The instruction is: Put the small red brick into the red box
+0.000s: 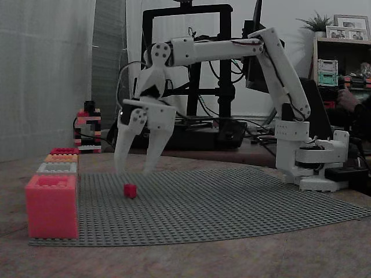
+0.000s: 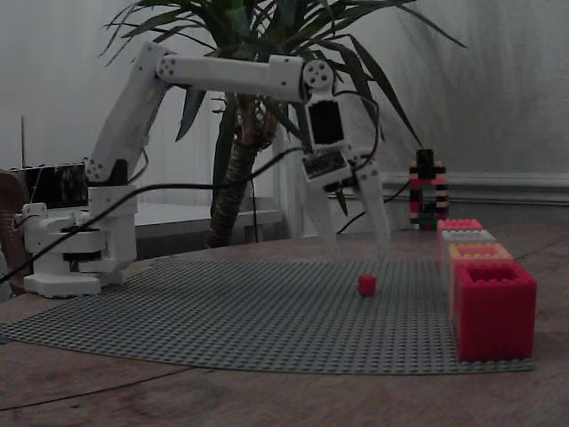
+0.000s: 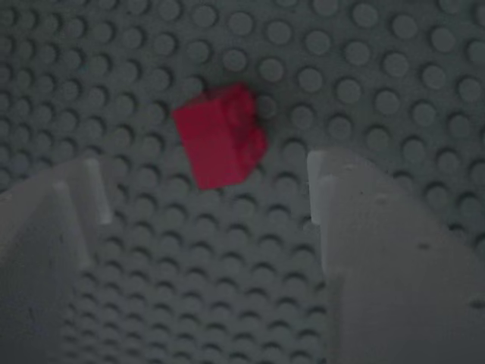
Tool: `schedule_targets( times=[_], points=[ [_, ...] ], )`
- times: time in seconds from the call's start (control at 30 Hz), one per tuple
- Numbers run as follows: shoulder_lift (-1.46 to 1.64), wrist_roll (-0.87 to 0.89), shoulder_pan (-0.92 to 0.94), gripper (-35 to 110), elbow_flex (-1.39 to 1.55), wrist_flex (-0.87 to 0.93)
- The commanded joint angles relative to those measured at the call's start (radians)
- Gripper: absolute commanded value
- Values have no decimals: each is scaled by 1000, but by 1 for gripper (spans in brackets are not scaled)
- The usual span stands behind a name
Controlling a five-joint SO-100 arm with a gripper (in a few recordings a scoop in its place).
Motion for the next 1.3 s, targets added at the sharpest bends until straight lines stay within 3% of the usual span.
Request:
schedule_targets(
  times=[0.0, 0.83, 1.0, 1.13, 1.27],
  points=[
    [25, 2, -28, 24, -74, -9],
    [-83, 25, -49, 22, -143, -37],
    [-97, 11, -49, 15, -149, -40],
    [-104, 2, -49, 0, -160, -41],
    [-92, 20, -49, 0, -161, -35]
  ],
)
